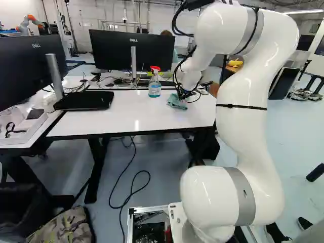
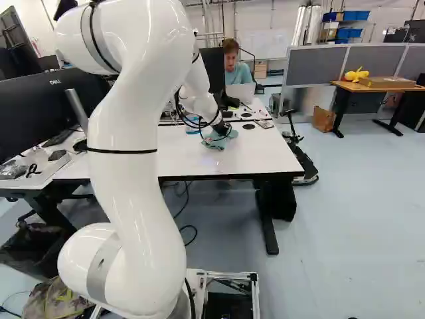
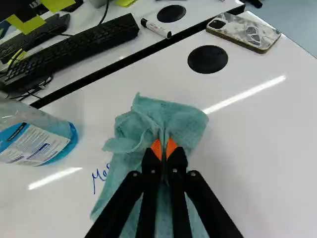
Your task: Clean the table with the green towel
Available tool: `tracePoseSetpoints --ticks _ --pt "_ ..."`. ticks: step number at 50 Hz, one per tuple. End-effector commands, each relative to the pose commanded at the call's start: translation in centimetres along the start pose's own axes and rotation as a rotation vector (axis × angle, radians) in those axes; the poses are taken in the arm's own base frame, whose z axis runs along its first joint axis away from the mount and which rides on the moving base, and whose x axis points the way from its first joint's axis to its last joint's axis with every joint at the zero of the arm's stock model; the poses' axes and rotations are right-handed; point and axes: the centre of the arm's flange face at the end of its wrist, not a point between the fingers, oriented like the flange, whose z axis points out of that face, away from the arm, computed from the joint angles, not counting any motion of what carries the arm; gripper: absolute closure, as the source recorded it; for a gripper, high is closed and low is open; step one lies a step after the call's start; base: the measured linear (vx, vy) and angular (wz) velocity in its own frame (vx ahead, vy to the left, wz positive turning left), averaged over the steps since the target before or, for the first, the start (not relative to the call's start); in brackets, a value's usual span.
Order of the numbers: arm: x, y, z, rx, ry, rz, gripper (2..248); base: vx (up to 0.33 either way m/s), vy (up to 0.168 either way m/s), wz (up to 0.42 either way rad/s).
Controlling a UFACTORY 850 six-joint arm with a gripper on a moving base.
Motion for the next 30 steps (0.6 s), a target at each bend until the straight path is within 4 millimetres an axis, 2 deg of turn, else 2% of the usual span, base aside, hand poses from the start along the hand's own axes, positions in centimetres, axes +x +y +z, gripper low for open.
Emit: tracePoseSetpoints --ticks 12,30 --pt "0.5 -1.7 1.1 0.019 0.007 -0.016 219 0.0 0.0 0.0" --pt "-1.2 -4.1 -0.2 0.045 -0.011 -0.048 219 0.0 0.0 0.0"
